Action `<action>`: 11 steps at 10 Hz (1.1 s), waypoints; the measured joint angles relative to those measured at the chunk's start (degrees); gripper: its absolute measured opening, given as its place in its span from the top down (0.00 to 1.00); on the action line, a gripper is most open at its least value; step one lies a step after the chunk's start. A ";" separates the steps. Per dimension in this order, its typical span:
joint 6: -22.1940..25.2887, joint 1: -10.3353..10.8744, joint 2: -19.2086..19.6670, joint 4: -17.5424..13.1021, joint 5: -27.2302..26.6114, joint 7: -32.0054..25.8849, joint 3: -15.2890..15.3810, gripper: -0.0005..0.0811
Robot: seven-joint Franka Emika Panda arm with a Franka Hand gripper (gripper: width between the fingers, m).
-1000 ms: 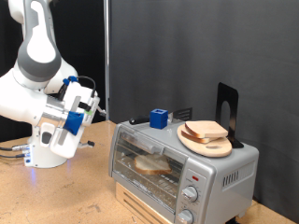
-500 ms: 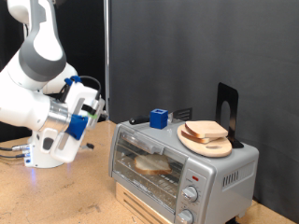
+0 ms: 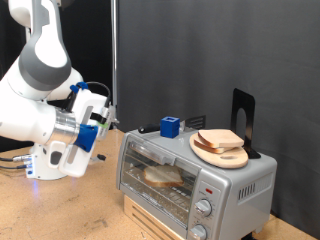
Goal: Make a piece of toast with the oven
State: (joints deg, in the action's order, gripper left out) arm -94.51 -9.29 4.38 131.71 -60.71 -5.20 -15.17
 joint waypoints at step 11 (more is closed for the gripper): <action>-3.06 -0.03 15.85 -18.71 -11.49 0.95 1.59 0.00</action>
State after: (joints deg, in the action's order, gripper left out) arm -97.57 -9.32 20.23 113.00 -72.21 -4.25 -13.58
